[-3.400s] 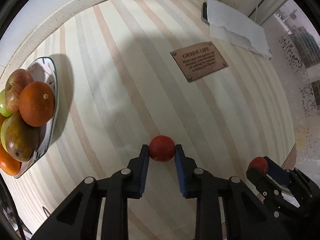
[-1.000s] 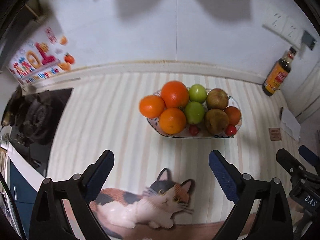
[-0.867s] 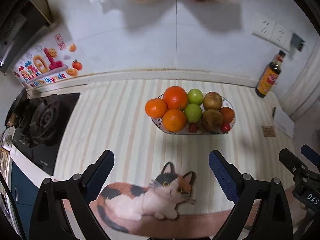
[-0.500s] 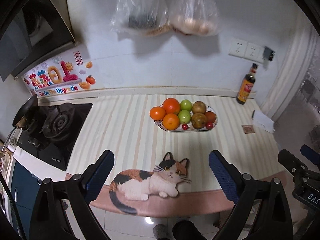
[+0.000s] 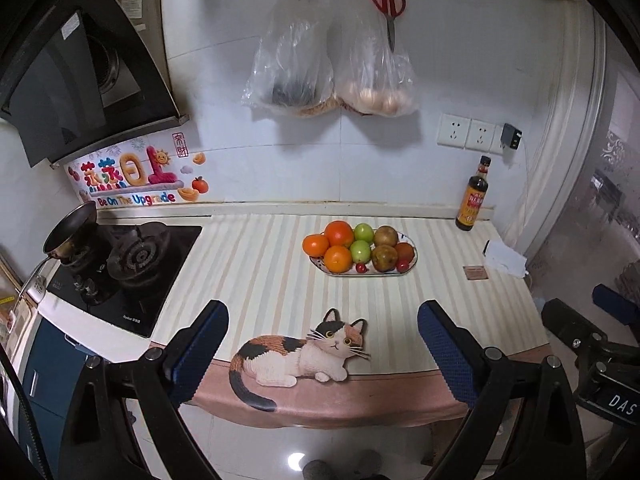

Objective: Organize fruits

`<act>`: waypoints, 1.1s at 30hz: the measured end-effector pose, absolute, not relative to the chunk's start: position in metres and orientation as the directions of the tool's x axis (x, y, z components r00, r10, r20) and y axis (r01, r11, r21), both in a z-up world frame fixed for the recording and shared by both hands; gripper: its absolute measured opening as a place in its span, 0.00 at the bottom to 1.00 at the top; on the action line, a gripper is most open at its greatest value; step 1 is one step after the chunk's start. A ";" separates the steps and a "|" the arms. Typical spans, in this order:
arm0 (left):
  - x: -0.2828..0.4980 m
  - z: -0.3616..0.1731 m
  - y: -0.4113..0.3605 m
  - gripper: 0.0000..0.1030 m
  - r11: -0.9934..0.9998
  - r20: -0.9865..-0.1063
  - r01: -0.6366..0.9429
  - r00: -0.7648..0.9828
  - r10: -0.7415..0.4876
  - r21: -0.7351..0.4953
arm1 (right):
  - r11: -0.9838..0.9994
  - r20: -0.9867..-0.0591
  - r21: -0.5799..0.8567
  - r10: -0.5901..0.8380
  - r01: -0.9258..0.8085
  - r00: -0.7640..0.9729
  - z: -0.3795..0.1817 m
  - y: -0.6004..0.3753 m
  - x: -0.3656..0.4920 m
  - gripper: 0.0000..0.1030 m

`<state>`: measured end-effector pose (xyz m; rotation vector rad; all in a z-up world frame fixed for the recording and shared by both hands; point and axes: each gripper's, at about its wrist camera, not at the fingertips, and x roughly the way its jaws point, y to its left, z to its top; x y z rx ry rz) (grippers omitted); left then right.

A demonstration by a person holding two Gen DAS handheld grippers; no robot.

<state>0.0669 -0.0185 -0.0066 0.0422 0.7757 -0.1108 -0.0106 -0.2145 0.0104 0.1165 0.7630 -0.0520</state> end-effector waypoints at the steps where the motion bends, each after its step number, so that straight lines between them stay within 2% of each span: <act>1: 0.064 -0.005 -0.019 0.94 0.994 -0.699 0.113 0.710 -0.088 -0.010 | 0.992 -0.690 0.087 -0.003 0.087 0.724 0.012 -0.215 -0.012 0.97; 12: 0.067 -0.011 -0.014 0.94 0.996 -0.716 0.087 0.694 -0.070 -0.014 | 0.990 -0.693 0.121 0.034 0.070 0.720 0.009 -0.220 -0.005 0.97; 14: 0.075 -0.013 -0.014 0.99 0.996 -0.725 0.088 0.685 -0.074 -0.018 | 0.990 -0.700 0.126 0.038 0.070 0.713 0.006 -0.221 0.002 0.99; 24: 0.132 -0.019 -0.016 1.00 0.998 -0.747 0.060 0.664 -0.022 0.024 | 0.990 -0.737 0.121 0.043 0.070 0.675 -0.006 -0.227 0.078 0.99; 33: 0.169 -0.021 -0.017 1.00 0.998 -0.792 0.069 0.609 -0.032 0.012 | 0.989 -0.772 0.125 0.051 0.073 0.633 -0.006 -0.231 0.129 0.99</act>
